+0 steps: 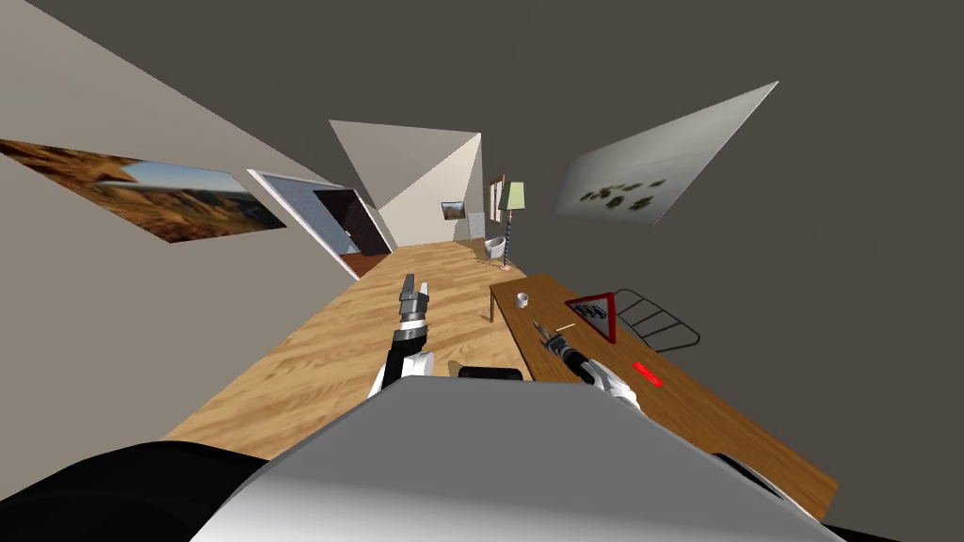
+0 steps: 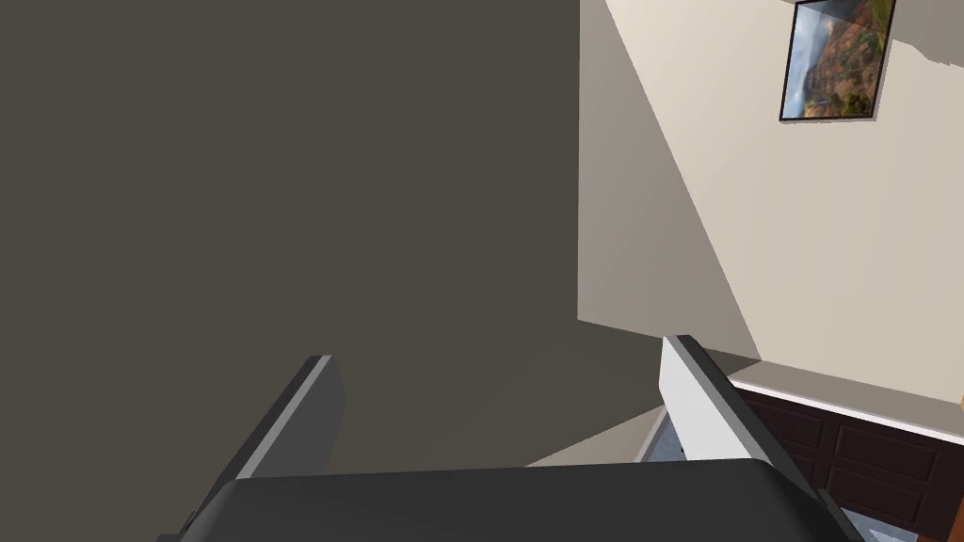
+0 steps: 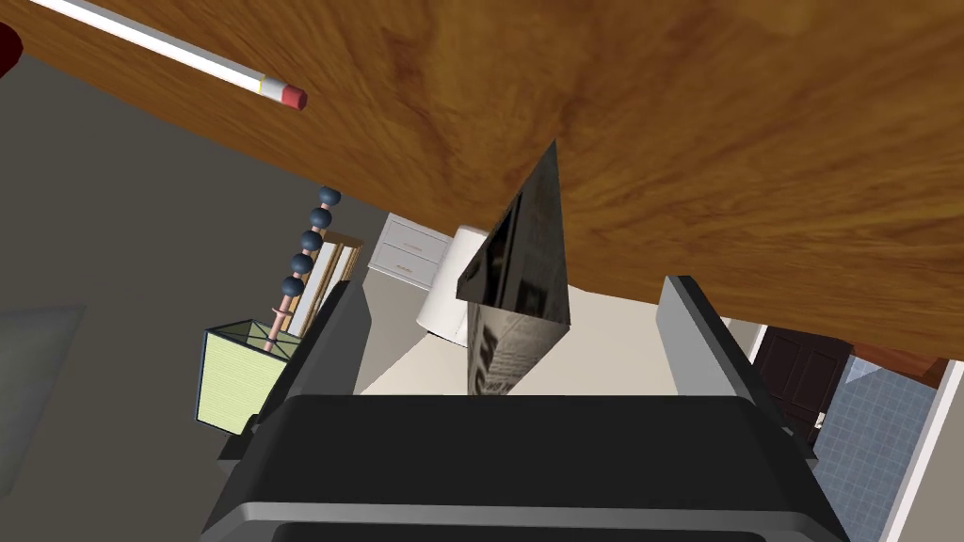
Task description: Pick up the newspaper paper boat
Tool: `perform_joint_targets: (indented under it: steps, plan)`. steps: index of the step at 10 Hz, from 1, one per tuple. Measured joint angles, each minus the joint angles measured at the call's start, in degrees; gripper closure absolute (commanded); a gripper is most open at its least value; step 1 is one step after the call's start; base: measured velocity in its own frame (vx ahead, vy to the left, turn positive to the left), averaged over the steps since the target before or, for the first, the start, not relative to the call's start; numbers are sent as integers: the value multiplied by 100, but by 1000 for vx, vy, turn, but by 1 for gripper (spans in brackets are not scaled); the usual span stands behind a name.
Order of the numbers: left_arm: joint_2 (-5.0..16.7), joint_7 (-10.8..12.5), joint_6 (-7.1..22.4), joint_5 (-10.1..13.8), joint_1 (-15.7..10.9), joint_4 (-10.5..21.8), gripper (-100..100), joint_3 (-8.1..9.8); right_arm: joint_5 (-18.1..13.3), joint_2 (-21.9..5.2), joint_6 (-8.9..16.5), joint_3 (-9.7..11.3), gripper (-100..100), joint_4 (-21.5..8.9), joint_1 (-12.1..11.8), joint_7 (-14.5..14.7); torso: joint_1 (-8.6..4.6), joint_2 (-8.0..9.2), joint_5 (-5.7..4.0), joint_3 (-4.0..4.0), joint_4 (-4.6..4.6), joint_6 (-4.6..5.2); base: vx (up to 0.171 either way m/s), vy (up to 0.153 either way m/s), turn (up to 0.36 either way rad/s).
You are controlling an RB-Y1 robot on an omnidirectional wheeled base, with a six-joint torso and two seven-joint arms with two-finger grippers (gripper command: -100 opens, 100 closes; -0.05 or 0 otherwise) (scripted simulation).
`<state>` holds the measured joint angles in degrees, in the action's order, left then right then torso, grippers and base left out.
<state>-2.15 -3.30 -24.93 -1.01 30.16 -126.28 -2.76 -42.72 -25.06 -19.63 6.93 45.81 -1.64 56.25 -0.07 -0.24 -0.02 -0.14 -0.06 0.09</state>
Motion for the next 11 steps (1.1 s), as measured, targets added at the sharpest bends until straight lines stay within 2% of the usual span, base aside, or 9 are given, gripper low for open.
perform_joint_targets:
  steps: [1,2,3,4,5,9,10,11]
  plan:
    - [0,0,0,0,1,0,0,1,-87,18,82,80,-100,206,-89,-83,-1,3,0,2,0,4,55,-53,-262]
    - [0,0,0,0,1,0,0,1,-214,155,169,114,-100,282,-68,-91,-3,-5,-1,-2,-1,4,49,-44,-79]
    - [0,0,0,0,0,0,0,0,-279,155,253,189,-100,442,-111,-153,-3,-4,0,-2,-1,1,49,-47,-117]
    - [0,0,0,0,1,0,0,1,-381,154,397,326,-100,723,-193,-292,-3,-4,-1,-2,-1,3,23,-18,-26]
    - [0,0,0,0,0,0,0,0,-394,155,434,343,100,758,-201,-327,5,4,1,2,0,0,0,0,0]
    - [0,0,0,0,0,0,0,0,-390,155,435,338,100,751,-202,-329,12,15,2,10,5,-3,0,0,0]
    - [0,0,0,0,0,0,0,0,-391,154,436,339,0,751,-202,-327,12,16,2,10,5,-2,0,0,0]
    - [0,0,0,0,0,0,0,0,-391,154,436,339,100,751,-202,-327,12,16,2,10,5,-2,-32,22,99]
